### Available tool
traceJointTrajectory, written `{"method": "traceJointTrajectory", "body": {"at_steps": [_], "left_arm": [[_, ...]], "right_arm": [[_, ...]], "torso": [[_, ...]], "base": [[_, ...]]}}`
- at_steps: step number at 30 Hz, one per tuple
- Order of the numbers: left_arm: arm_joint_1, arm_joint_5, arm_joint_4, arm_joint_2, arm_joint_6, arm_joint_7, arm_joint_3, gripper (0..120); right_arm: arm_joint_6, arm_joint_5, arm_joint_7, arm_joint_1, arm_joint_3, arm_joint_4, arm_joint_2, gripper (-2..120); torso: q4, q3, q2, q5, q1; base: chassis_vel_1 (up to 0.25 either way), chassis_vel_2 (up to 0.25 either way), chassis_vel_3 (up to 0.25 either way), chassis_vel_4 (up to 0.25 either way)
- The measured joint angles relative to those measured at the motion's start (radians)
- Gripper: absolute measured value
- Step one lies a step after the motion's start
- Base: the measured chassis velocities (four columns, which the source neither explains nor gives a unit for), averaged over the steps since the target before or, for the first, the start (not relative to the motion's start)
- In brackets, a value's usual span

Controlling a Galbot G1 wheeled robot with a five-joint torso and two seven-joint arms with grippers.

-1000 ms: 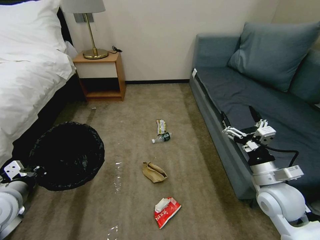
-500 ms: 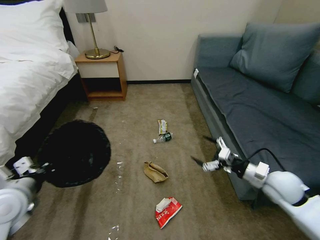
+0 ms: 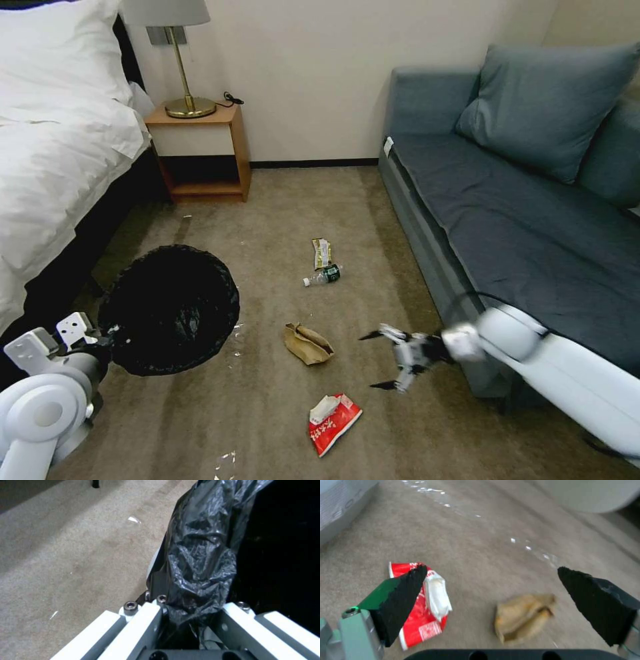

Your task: Pick up the trash bin, then pick up the garbage on the floor and place it into the trash bin.

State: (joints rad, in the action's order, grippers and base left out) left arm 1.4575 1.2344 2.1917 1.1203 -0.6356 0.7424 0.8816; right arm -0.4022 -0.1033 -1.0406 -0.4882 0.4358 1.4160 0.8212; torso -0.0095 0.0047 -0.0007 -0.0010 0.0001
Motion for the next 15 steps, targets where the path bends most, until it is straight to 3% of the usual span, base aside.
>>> {"method": "traceJointTrajectory", "body": {"at_steps": [6, 10, 15], "left_arm": [[0.012, -0.038, 0.001, 0.009, 0.002, -0.005, -0.015, 1], [0.012, -0.049, -0.001, 0.014, 0.004, -0.009, -0.020, 1], [0.006, -0.077, -0.008, 0.028, 0.008, -0.011, -0.047, 1]], "right_arm": [[-0.014, 0.016, -0.062, 0.071, 0.115, -0.078, 0.062, 100], [-0.018, 0.024, -0.066, 0.083, 0.139, -0.095, 0.079, 100], [-0.066, 0.089, -0.050, 0.093, 0.178, -0.218, 0.156, 100]], "torso": [[-0.0016, 0.000, 0.000, -0.0003, 0.000], [-0.0015, 0.000, 0.000, -0.0005, 0.000], [-0.0008, 0.000, 0.000, -0.0001, 0.000]], "base": [[0.000, 0.000, 0.000, 0.000], [0.000, 0.000, 0.000, 0.000], [0.000, 0.000, 0.000, 0.000]]}}
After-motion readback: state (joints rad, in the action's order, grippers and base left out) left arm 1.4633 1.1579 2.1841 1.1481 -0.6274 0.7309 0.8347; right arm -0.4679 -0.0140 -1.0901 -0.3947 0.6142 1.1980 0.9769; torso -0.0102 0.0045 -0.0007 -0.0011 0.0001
